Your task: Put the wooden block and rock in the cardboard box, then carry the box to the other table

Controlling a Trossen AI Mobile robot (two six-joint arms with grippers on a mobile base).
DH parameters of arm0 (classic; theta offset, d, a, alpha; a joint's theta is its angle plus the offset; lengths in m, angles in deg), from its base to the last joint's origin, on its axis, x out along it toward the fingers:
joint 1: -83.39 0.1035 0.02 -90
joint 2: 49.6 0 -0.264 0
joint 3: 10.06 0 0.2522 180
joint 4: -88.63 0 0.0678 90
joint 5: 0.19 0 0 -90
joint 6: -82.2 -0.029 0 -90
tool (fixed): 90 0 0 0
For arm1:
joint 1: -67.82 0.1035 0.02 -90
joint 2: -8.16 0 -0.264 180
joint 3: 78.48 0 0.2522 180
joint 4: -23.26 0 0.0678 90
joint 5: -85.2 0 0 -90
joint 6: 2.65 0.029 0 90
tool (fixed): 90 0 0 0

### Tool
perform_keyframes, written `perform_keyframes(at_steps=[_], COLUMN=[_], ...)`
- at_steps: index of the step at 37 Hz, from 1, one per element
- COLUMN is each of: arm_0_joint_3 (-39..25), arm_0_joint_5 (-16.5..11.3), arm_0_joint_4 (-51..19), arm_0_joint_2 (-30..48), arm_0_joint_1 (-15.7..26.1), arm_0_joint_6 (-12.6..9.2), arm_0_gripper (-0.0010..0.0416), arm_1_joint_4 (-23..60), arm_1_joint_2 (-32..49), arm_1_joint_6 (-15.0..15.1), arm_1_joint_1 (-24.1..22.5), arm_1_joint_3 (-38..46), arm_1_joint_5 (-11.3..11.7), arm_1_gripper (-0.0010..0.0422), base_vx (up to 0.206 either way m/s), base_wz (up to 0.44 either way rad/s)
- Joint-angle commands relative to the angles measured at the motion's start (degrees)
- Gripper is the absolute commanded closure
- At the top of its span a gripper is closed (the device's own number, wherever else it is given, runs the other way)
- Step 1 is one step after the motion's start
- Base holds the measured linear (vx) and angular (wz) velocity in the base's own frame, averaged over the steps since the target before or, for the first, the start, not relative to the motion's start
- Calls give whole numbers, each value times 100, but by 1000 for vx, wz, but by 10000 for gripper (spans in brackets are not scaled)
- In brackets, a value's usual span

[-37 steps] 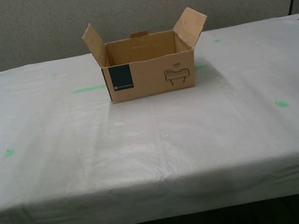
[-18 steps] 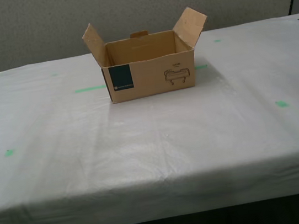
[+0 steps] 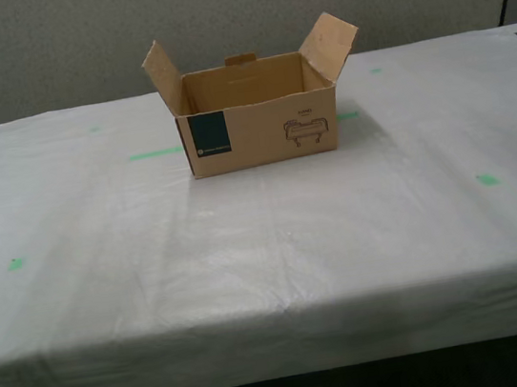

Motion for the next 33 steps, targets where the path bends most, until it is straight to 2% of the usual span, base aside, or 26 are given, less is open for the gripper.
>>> perform_keyframes(at_steps=[1,33], arm_0_joint_3=[-7,-9], arm_0_joint_5=[35,37], arm_0_joint_4=[13,13], arm_0_joint_2=[0,0], arm_0_joint_1=[-2,-2], arm_0_joint_6=[-9,-9], arm_0_gripper=[16,16], arm_1_joint_4=[-17,-17], arm_1_joint_2=[0,0], arm_1_joint_6=[17,20], arm_1_joint_1=[-2,-2], arm_1_joint_3=[7,7], arm_1_joint_5=[17,17], arm_1_gripper=[62,62], base_vx=[0,0], base_wz=[0,0])
